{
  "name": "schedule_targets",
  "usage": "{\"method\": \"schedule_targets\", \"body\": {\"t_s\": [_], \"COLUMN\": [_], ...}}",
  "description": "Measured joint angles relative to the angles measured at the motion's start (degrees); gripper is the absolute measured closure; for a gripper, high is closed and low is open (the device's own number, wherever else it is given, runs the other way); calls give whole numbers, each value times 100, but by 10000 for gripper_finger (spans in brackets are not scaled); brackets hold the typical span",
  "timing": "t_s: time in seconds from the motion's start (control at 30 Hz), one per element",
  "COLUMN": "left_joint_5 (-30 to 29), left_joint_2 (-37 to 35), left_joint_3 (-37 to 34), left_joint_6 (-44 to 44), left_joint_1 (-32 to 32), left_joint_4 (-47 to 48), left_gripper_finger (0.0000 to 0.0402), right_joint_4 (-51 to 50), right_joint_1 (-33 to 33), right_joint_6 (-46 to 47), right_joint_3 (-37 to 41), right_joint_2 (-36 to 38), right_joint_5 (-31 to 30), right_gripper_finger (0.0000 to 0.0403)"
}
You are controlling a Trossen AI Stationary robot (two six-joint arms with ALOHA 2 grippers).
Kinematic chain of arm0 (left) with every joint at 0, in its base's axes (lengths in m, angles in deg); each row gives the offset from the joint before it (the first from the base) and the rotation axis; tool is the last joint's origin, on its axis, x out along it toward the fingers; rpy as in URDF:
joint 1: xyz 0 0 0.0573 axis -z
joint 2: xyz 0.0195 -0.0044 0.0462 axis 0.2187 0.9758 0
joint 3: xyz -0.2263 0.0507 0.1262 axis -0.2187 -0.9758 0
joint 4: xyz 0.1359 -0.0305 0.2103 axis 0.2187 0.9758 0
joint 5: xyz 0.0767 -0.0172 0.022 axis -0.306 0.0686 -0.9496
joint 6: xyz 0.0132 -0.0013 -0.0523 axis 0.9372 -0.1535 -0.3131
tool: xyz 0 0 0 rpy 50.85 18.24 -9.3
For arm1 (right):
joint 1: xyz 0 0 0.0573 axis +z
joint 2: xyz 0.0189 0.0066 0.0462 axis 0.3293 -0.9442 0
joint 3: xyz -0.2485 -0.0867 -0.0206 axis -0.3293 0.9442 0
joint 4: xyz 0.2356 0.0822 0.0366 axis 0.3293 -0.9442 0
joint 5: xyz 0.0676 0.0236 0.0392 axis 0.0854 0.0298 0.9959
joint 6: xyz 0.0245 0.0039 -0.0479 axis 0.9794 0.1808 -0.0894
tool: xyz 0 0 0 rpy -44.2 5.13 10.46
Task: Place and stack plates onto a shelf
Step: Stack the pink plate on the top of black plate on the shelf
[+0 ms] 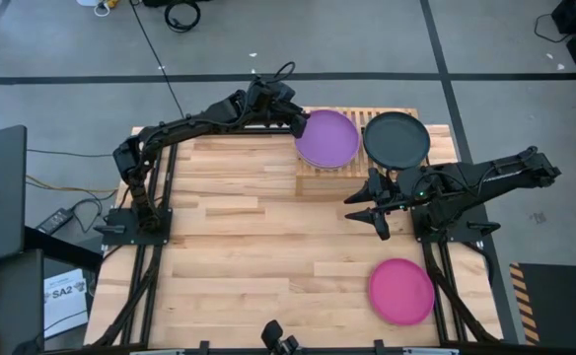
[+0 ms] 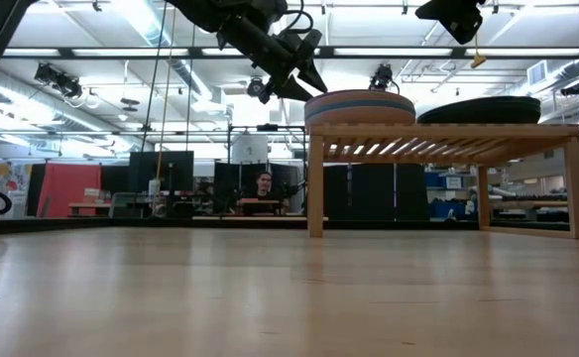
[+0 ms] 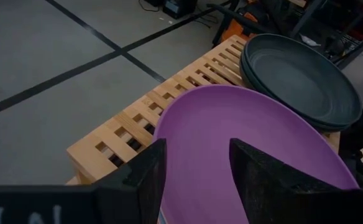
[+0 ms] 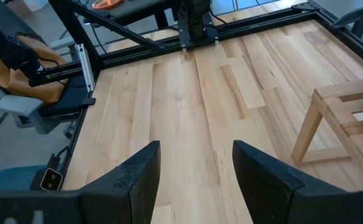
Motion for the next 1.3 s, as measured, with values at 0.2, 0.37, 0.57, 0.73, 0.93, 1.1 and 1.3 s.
{"method": "schedule_targets", "body": {"t_s": [0.2,0.37,0.57,0.73,0.93,1.1,1.3], "left_joint_5": [-1,-1,-1,-1,-1,-1,-1], "left_joint_2": [-5,-9,-9,-9,-9,-9,-9], "left_joint_3": [0,0,0,0,0,0,0], "left_joint_6": [1,1,72,92,98,109,107], "left_joint_1": [0,0,0,0,0,0,0], "left_joint_4": [0,0,0,0,0,2,2], "left_gripper_finger": [220,220,221,221,221,221,221], "right_joint_4": [0,-2,-4,-6,4,40,434], "right_joint_1": [0,0,1,5,254,565,1000], "right_joint_6": [0,0,0,124,304,750,1336], "right_joint_3": [0,0,0,0,245,806,1471], "right_joint_2": [0,0,0,0,-1,-2,-2], "right_joint_5": [0,0,306,849,877,914,1208], "right_gripper_finger": [197,197,197,197,197,197,197]}}
